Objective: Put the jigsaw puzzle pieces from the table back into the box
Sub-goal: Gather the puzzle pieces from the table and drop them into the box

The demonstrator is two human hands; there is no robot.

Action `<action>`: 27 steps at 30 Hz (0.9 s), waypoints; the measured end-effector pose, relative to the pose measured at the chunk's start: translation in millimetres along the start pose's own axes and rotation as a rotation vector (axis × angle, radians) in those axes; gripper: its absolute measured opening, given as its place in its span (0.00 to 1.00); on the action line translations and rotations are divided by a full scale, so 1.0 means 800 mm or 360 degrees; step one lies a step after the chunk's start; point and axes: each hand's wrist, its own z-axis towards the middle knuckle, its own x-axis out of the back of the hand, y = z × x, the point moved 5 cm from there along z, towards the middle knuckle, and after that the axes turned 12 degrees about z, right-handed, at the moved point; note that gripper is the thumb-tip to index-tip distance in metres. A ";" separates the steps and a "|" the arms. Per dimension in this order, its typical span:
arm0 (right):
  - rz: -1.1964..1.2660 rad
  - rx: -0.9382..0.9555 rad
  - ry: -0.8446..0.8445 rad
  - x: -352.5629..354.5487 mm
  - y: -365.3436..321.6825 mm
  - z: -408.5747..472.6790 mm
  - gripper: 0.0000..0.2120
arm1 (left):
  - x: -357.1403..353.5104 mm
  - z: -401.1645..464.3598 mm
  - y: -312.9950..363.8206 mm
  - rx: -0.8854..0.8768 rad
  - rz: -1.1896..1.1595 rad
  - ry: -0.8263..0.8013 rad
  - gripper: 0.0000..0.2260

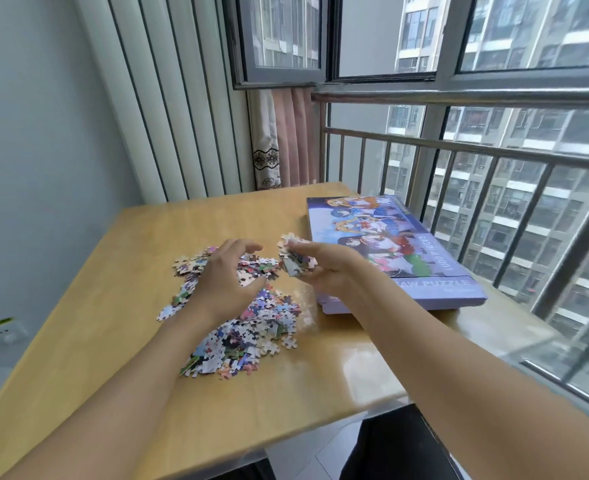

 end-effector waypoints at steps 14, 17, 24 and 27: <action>0.0476 -0.0132 0.0148 0.071 -0.052 -0.059 0.04 | -0.118 0.025 0.101 -0.0594 0.0179 -0.0506 0.31; 0.0426 -0.0066 0.0117 0.086 -0.069 -0.076 0.05 | -0.111 0.030 0.110 -0.0483 0.0060 -0.0232 0.10; 0.0285 0.0081 0.0096 0.091 -0.102 -0.135 0.10 | -0.058 0.097 0.140 -0.0097 0.0036 0.0050 0.07; 0.0263 0.0042 0.0222 0.101 -0.101 -0.131 0.13 | -0.030 0.117 0.157 -0.0098 -0.0018 0.0119 0.07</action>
